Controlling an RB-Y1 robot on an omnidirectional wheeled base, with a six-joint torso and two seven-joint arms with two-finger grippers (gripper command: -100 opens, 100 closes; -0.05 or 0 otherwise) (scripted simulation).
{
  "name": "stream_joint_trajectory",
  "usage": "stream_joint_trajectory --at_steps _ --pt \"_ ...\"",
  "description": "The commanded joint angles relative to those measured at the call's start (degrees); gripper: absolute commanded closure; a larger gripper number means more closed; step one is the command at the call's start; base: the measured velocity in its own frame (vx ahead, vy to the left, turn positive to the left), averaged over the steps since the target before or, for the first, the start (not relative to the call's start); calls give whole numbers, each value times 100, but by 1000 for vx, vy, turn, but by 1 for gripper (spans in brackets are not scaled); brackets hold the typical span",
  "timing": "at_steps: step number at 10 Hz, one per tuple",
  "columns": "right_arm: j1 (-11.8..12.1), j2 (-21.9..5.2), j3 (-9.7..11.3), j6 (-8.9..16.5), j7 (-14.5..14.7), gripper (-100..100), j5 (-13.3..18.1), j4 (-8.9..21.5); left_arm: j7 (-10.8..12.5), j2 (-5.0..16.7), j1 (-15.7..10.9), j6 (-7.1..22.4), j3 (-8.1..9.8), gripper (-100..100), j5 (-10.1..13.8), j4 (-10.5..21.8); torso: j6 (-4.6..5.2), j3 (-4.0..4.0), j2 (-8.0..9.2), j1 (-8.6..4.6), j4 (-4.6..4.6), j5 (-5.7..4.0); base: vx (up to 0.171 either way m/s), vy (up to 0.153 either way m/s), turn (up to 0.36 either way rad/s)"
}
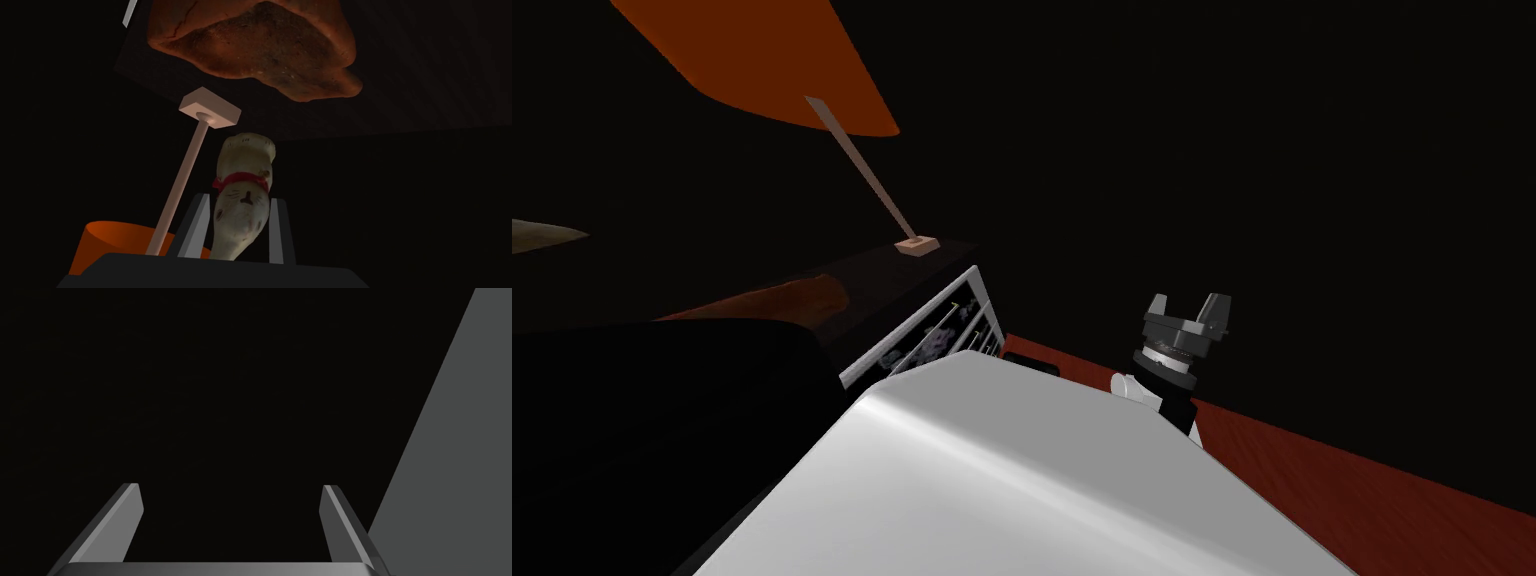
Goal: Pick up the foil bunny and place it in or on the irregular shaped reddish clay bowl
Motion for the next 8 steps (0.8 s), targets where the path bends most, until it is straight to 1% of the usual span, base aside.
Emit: stream_joint_trajectory --at_steps 1,2,3,5,6,7,8 --pt "0 0 0 0 0 0 0 0 122 5 286 -134 66 100 -63 -19 0 0 0 0 0 0 74 69 -131" --pt "0 0 0 0 0 0 0 0 174 7 462 -198 96 100 -91 -21 -2 2 2 -4 1 -2 73 71 -104" --pt "0 0 0 0 0 0 0 0 174 7 538 -198 96 100 -91 -21 -4 4 5 -6 2 -3 38 43 -46" --pt "0 1 0 0 0 0 0 0 240 10 924 -279 135 100 -126 -24 -8 18 29 -28 9 -10 18 20 -60" --pt "0 1 0 0 0 0 0 0 240 10 997 -279 135 100 -126 -24 -9 22 34 -33 11 -12 12 13 -24" --pt "0 1 0 0 0 0 0 0 252 10 1131 -294 143 100 -133 -23 -12 26 40 -38 14 -14 9 7 -15" --pt "0 1 1 0 0 0 0 0 244 11 1051 -287 138 100 -128 -23 -13 28 44 -42 15 -16 0 0 0"
